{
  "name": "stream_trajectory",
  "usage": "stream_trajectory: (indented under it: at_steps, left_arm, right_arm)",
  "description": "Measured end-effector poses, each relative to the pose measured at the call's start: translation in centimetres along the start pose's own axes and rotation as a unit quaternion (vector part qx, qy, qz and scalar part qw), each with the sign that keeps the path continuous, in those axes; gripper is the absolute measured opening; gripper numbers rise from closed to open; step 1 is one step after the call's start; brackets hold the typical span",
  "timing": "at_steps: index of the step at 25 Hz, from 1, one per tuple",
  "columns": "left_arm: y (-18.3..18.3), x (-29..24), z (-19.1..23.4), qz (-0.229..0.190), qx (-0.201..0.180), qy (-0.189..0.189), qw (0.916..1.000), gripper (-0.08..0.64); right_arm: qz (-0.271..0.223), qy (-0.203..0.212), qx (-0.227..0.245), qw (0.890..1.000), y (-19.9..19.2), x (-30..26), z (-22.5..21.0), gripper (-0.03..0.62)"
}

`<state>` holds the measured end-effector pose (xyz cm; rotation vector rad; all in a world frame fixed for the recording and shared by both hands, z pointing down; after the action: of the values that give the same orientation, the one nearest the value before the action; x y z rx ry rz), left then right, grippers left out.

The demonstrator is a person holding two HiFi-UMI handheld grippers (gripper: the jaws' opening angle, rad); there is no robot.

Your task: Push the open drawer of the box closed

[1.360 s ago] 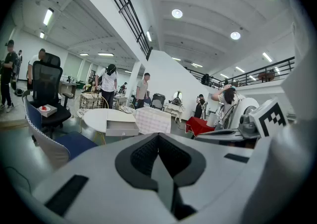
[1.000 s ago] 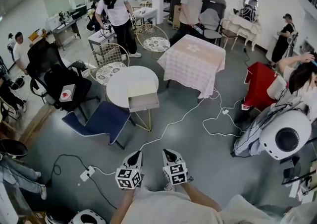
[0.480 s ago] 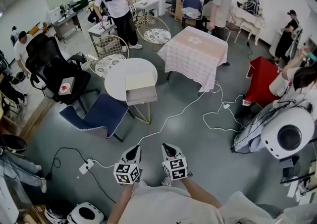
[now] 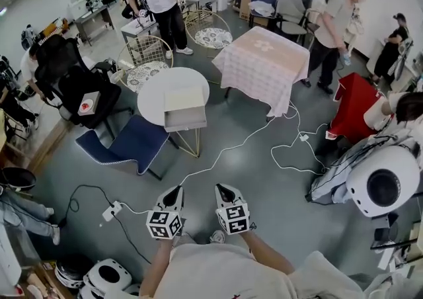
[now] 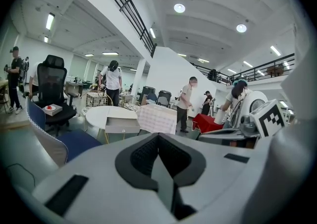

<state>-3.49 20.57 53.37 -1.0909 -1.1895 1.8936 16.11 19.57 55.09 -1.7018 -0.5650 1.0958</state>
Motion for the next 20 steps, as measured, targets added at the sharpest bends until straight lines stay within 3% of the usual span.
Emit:
stream_trajectory:
  at_steps: [20]
  left_arm:
    - [0.4, -2.2, -0.1, -0.007, -0.004, 0.02, 0.9998, 0.012]
  right_arm:
    - [0.005, 0.017, 0.008, 1.0, -0.7, -0.6, -2.3, 0.017]
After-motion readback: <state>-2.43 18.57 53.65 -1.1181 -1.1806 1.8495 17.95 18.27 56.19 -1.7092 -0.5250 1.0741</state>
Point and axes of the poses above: the fingertips, and each gripper's own axes: x backward along the fingers, z to its left, y out of its top, the point moved 7 cm from there along x, backward along the fingers
